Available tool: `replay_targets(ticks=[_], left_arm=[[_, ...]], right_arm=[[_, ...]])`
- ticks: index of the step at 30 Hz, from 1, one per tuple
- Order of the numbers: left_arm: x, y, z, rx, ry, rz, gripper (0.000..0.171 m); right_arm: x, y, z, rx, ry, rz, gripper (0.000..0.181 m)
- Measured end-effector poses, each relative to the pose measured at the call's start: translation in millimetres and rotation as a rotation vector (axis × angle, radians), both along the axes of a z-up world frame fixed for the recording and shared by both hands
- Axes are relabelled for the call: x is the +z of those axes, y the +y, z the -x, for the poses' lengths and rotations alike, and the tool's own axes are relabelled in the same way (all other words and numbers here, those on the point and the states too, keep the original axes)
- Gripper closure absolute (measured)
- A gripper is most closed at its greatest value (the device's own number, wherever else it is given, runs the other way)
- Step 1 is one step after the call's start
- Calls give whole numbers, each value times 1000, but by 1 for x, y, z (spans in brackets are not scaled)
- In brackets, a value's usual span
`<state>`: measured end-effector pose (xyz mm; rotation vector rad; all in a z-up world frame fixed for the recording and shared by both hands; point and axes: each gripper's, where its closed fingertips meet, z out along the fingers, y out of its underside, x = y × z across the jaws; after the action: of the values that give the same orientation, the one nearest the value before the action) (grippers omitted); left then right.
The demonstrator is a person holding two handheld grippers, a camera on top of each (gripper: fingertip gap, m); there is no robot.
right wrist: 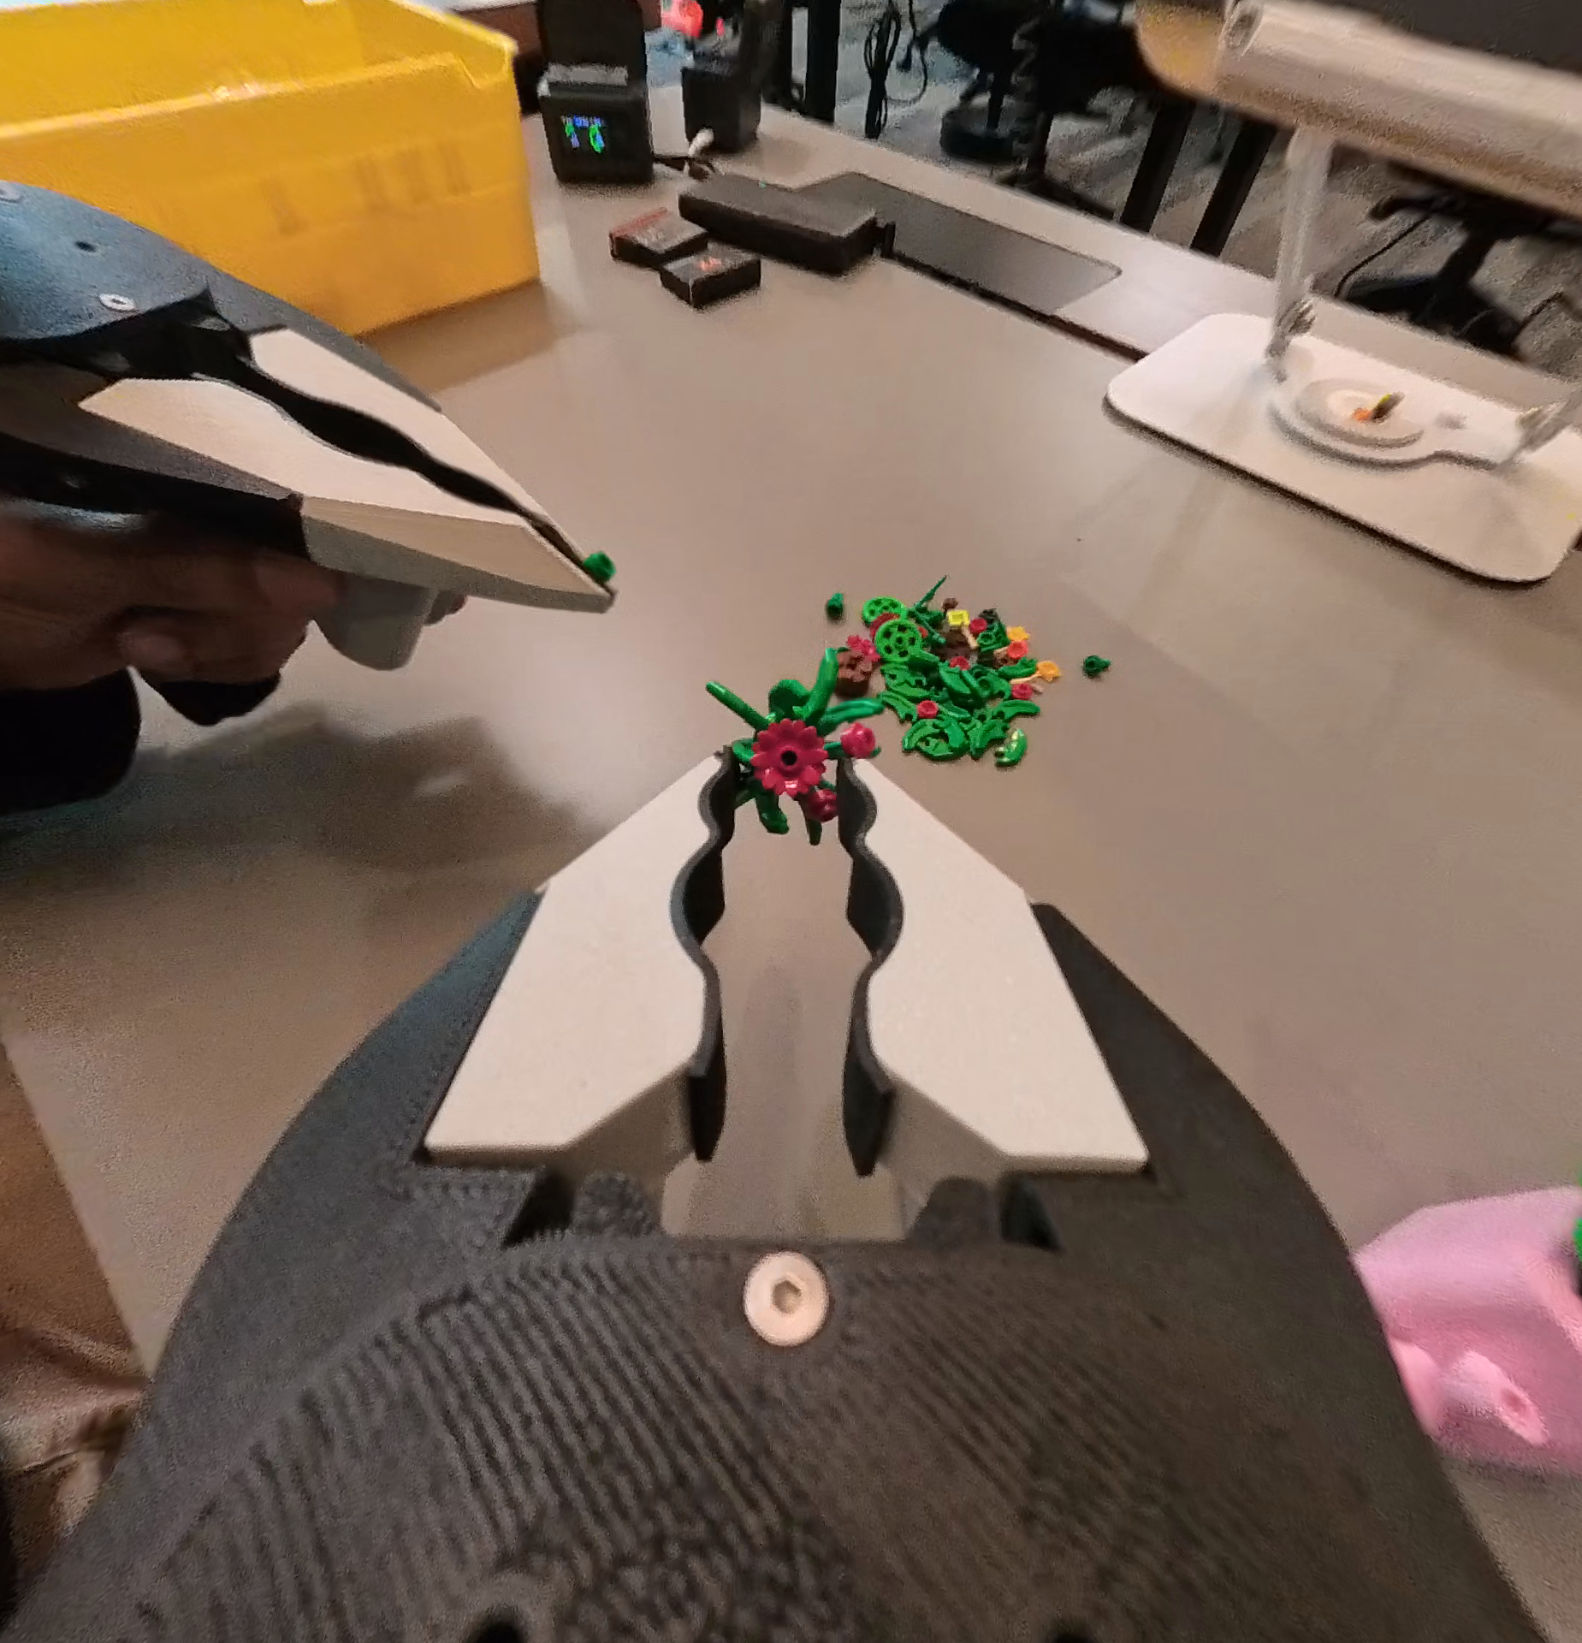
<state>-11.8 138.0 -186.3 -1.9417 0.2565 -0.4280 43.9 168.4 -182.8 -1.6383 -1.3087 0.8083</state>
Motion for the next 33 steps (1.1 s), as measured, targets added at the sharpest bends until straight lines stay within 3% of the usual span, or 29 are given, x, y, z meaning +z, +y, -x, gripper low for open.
replay_targets(ticks=[4, 8, 14, 20, 27, 33], left_arm=[[-15, 21, 4, -25, -77, 25, 170], [-16, 38, 14, -49, 34, 40, 169], [3, 50, 27, 21, 55, -106, 170], [17, 46, 25, 70, 135, -267, 169], [18, 39, 12, 73, 222, -337, 169], [21, 38, 15, 87, 195, -353, 169]], right_arm=[[-31, 4, 14, 14, -78, 73, 161], [-46, 6, 23, 31, -149, 75, 160], [-39, 14, 34, 50, -90, -105, 160], [-34, 8, 36, 96, -57, -129, 160], [-29, 5, 31, 67, -41, -247, 160], [-29, 5, 31, 68, -44, -262, 159]])
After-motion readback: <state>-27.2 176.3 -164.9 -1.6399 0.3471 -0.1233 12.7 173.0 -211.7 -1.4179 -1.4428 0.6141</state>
